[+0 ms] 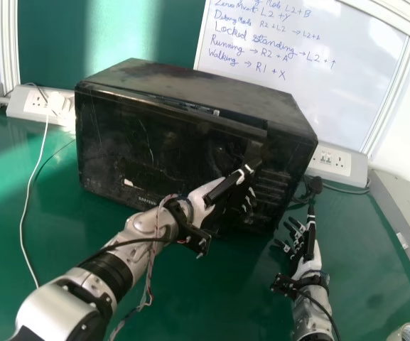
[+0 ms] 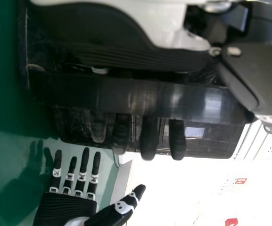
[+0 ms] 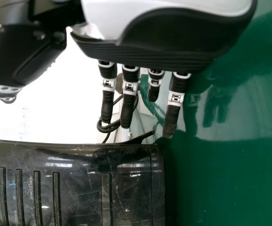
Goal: Open the door of oven
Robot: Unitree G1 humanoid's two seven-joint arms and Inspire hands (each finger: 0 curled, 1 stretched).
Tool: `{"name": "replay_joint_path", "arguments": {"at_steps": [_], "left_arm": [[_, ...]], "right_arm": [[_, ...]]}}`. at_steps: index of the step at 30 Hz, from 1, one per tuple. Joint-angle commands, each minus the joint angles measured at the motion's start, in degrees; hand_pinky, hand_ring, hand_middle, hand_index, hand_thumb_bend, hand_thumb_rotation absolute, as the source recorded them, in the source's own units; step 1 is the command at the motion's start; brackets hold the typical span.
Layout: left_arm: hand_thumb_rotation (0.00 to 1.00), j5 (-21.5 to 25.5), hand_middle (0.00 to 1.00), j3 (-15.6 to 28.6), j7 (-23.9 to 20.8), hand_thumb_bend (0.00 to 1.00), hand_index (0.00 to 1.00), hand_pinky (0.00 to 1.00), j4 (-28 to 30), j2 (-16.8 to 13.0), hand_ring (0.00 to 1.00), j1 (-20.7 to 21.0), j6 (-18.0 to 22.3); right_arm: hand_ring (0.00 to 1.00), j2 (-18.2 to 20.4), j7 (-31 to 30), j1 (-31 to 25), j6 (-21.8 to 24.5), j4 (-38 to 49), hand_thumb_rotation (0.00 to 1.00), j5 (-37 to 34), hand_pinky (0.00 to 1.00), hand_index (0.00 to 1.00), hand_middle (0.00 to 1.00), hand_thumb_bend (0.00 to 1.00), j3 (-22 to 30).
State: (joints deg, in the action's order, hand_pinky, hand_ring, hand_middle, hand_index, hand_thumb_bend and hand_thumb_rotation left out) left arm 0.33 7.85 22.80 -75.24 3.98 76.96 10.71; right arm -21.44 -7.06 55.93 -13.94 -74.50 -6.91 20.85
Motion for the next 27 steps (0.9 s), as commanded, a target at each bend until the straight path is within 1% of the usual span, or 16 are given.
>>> {"name": "replay_joint_path", "arguments": {"at_steps": [1,5,8,10,12,14,17,20,27], "left_arm": [[0.84,-0.38,0.12,-0.78,0.05,1.0,0.13,0.03,0.82,2.37,0.07,-0.17,1.2],[0.82,0.17,0.11,-0.55,-1.0,1.0,0.12,0.03,1.21,3.17,0.07,-0.67,1.38],[0.81,0.28,0.11,-0.65,-1.66,0.99,0.11,0.02,1.71,3.72,0.07,-1.15,1.66],[0.8,0.45,0.11,-0.69,-1.66,0.96,0.11,0.02,2.13,4.01,0.06,-1.46,1.62],[0.8,0.67,0.1,-0.73,-1.41,0.96,0.11,0.02,2.66,4.28,0.06,-1.94,1.97],[0.81,0.89,0.1,-0.75,-0.97,0.94,0.12,0.02,3.27,4.52,0.06,-2.53,2.55],[0.81,1.02,0.11,-0.9,-0.87,0.97,0.13,0.02,4.32,4.79,0.06,-3.37,2.72],[0.8,1.48,0.11,-0.69,-0.9,0.99,0.13,0.02,5.24,5.06,0.06,-4.12,2.66],[0.81,1.69,0.1,-0.77,0.01,0.99,0.12,0.02,7.19,4.95,0.06,-6.24,3.8]], "right_arm": [[0.75,1.95,-0.6,-1.3,2.49,-1.75,0.88,0.02,0.64,0.77,0.78,0.99,-0.11],[0.74,2.05,-0.97,-1.33,2.45,-1.78,0.87,-0.2,0.63,0.77,0.77,1.0,0.15],[0.75,2.02,-0.81,-1.2,2.68,-1.81,0.87,-0.03,0.63,0.77,0.78,0.99,0.12],[0.75,1.97,-0.77,-1.14,2.69,-1.82,0.87,0.12,0.63,0.77,0.79,0.99,0.02],[0.75,1.91,-0.9,-1.13,2.7,-1.84,0.87,0.09,0.62,0.77,0.79,1.0,0.06],[0.75,1.86,-0.88,-1.13,2.75,-1.84,0.87,0.18,0.63,0.77,0.79,1.0,-0.02],[0.74,1.83,-0.77,-1.17,2.65,-1.82,0.89,0.36,0.62,0.77,0.78,0.97,-0.19],[0.74,1.83,-0.87,-1.2,2.56,-1.81,0.88,0.27,0.62,0.76,0.77,1.0,-0.1],[0.72,1.96,-0.88,-1.1,2.72,-1.78,0.88,0.05,0.6,0.77,0.76,1.0,0.08]]}}
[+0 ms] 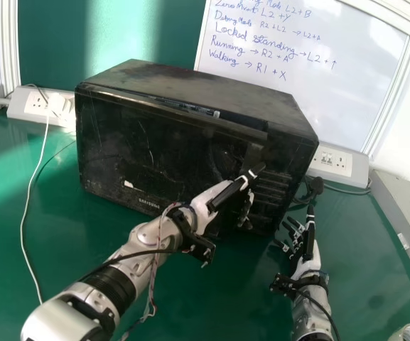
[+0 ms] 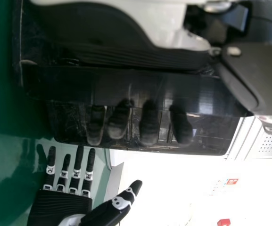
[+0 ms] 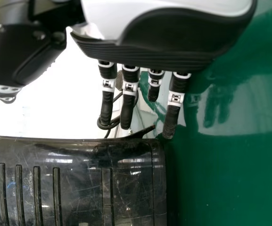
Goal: Open the door of oven
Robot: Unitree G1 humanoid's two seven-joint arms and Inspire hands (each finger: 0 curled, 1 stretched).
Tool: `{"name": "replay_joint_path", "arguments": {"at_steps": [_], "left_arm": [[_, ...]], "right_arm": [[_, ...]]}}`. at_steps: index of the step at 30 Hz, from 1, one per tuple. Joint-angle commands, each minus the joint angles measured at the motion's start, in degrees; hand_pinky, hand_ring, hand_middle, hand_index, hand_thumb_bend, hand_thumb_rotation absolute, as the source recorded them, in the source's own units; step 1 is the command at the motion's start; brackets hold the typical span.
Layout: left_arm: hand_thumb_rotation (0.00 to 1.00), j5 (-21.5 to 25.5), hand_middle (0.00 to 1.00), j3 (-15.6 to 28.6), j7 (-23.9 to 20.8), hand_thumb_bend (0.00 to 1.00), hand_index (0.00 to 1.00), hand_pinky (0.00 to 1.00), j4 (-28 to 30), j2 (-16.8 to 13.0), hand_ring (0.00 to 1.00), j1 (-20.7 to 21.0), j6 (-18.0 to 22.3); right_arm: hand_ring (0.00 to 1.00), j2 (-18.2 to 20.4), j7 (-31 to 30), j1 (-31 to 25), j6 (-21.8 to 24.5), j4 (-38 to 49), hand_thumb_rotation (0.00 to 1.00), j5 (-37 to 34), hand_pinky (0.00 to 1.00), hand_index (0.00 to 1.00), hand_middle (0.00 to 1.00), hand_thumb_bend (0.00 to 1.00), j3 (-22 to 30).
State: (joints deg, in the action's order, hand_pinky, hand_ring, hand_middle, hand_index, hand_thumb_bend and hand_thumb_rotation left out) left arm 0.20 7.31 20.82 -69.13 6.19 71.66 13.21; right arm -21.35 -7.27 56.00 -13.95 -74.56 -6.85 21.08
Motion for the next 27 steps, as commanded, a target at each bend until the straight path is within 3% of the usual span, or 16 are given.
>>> {"name": "replay_joint_path", "arguments": {"at_steps": [1,16,27], "left_arm": [[0.81,1.61,0.1,-0.42,1.75,1.0,0.12,0.02,1.39,2.64,0.06,-1.17,1.16],[0.81,2.93,0.09,-0.23,3.13,0.94,0.1,0.01,6.53,2.24,0.05,-5.85,1.7],[0.81,4.12,0.09,-0.75,5.19,0.89,0.1,0.01,14.74,1.88,0.05,-11.04,-1.39]], "right_arm": [[0.73,1.86,-0.66,-1.2,2.72,-1.73,0.87,0.01,0.6,0.77,0.76,1.0,-0.14],[0.72,1.74,-0.49,-1.45,2.29,-1.67,0.89,0.67,0.6,0.76,0.77,1.0,-0.73],[0.74,1.71,-0.53,-1.78,2.0,-1.6,0.9,0.93,0.62,0.77,0.78,0.99,-1.07]]}}
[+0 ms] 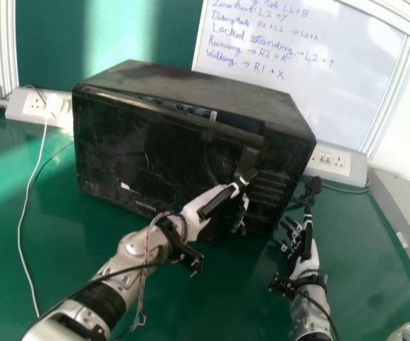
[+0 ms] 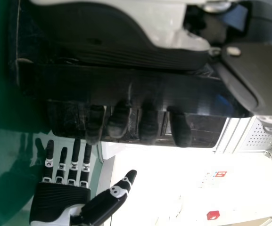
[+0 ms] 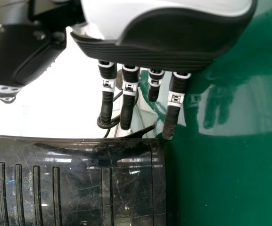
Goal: Open the door of oven
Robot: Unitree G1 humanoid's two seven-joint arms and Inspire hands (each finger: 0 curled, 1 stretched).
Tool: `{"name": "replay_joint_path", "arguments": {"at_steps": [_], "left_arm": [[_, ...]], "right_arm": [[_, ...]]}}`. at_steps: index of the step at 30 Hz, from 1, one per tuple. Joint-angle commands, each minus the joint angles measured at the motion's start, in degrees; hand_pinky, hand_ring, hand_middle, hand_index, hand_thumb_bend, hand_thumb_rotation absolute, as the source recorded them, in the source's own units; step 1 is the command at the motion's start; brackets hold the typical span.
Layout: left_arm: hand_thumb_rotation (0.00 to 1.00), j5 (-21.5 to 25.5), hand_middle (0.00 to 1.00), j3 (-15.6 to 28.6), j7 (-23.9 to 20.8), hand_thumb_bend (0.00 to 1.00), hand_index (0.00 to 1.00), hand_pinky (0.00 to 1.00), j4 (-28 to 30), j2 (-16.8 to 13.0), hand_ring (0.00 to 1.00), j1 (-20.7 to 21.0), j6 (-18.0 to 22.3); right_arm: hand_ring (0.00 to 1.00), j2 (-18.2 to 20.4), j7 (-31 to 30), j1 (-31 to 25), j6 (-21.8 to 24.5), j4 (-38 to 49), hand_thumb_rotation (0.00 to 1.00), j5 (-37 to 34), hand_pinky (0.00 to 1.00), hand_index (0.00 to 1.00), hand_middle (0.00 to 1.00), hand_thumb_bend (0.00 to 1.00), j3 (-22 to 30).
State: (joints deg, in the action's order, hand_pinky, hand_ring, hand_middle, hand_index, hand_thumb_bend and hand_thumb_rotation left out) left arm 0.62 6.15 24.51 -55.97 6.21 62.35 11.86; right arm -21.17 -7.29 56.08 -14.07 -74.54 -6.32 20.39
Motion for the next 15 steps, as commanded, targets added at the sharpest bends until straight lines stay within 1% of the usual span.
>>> {"name": "replay_joint_path", "arguments": {"at_steps": [1,3,9,15], "left_arm": [[0.8,3.83,0.09,0.34,1.65,0.89,0.1,0.01,2.35,1.83,0.05,-2.21,-0.54],[0.8,4.03,0.09,0.19,2.04,0.88,0.09,0.01,3.84,1.81,0.05,-3.23,-1.17],[0.79,4.83,0.08,-0.27,3.53,0.85,0.08,0.0,9.42,1.91,0.05,-7.08,-3.01],[0.77,5.45,0.08,-1.18,4.01,0.83,0.09,0.0,15.51,1.83,0.05,-11.06,-4.91]], "right_arm": [[0.74,1.56,-0.55,-1.91,1.99,-1.62,0.9,0.35,0.62,0.77,0.78,1.0,-0.37],[0.73,1.62,-0.71,-2.03,1.77,-1.63,0.89,0.21,0.62,0.77,0.78,1.0,-0.29],[0.74,1.81,-0.55,-2.26,1.45,-1.59,0.89,0.34,0.62,0.77,0.78,1.0,-0.42],[0.75,1.78,-0.55,-2.34,1.66,-1.67,0.89,0.21,0.61,0.78,0.79,1.0,-0.3]]}}
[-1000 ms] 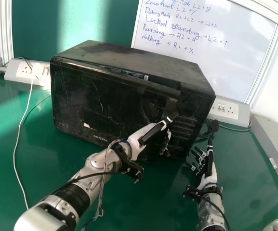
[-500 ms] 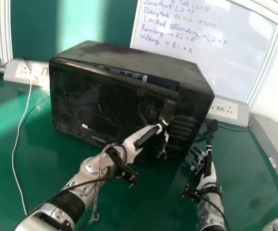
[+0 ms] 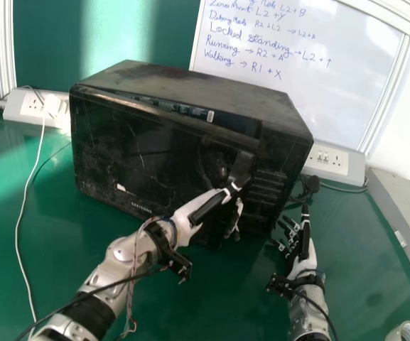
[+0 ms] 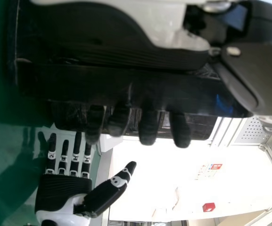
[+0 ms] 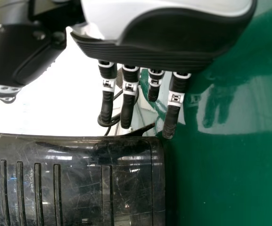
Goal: Open the door of oven
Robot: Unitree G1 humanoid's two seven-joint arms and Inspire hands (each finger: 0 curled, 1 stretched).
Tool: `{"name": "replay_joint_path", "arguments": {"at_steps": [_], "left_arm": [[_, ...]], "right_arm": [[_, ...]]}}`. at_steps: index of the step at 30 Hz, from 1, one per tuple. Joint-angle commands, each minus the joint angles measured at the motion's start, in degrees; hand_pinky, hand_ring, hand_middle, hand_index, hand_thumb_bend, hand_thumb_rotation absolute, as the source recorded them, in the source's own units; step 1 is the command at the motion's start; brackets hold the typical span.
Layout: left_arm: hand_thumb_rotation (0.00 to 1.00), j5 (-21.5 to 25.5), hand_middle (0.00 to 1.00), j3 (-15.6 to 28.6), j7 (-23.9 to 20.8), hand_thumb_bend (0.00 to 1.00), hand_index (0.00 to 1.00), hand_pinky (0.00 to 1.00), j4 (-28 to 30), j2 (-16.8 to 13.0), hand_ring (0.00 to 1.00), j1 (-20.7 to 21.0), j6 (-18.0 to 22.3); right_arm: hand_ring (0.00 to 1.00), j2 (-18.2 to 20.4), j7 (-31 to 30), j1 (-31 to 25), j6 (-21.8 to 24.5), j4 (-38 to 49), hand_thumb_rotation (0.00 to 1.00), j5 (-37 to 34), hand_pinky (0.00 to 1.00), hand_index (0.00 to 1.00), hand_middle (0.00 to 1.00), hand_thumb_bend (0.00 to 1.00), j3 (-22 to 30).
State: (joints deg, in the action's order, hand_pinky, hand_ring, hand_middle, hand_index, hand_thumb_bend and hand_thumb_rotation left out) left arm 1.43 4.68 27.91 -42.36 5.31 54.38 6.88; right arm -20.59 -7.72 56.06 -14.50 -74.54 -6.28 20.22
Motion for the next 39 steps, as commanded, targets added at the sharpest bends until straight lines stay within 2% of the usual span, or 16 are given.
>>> {"name": "replay_joint_path", "arguments": {"at_steps": [1,4,10,14,21,29,35,39], "left_arm": [[0.76,4.99,0.08,0.28,0.83,0.83,0.09,0.0,2.81,2.75,0.04,-3.68,-0.51],[0.75,5.62,0.08,-0.14,1.49,0.81,0.09,0.0,5.36,2.59,0.04,-5.69,-1.35],[0.79,6.32,0.08,-0.83,1.61,0.77,0.09,0.0,8.27,2.6,0.05,-9.18,0.49],[0.8,6.99,0.08,-0.93,2.32,0.76,0.09,0.01,10.34,2.16,0.05,-11.25,0.17],[0.77,8.74,0.08,-0.43,3.41,0.84,0.09,0.01,16.47,1.56,0.05,-15.22,-4.85],[0.76,9.91,0.08,0.03,5.31,0.79,0.09,0.0,20.91,0.97,0.05,-19.64,-6.43],[0.75,9.98,0.08,0.05,5.31,0.82,0.08,0.0,23.54,0.43,0.05,-21.79,-7.54],[0.75,10.49,0.08,0.33,5.4,0.81,0.09,0.0,25.14,0.28,0.05,-23.42,-7.61]], "right_arm": [[0.75,1.18,-0.14,-2.34,2.13,-1.67,0.89,0.21,0.62,0.78,0.79,1.0,-0.17],[0.76,1.19,0.05,-2.45,2.08,-1.64,0.9,0.34,0.62,0.79,0.8,0.99,-0.29],[0.75,1.23,0.02,-2.88,1.7,-1.61,0.89,0.27,0.62,0.77,0.79,1.0,-0.21],[0.75,1.27,-0.15,-3.05,1.68,-1.67,0.89,0.05,0.62,0.77,0.79,1.0,0.03],[0.75,1.35,-0.03,-3.19,1.8,-1.67,0.9,0.06,0.62,0.78,0.79,1.0,0.02],[0.74,1.56,0.07,-3.55,1.44,-1.72,0.89,0.1,0.62,0.77,0.78,1.0,0.03],[0.74,1.64,-0.01,-3.65,1.57,-1.77,0.88,-0.36,0.63,0.77,0.78,1.0,0.52],[0.75,1.69,-0.08,-3.88,1.32,-1.68,0.89,-0.21,0.64,0.77,0.79,1.0,0.45]]}}
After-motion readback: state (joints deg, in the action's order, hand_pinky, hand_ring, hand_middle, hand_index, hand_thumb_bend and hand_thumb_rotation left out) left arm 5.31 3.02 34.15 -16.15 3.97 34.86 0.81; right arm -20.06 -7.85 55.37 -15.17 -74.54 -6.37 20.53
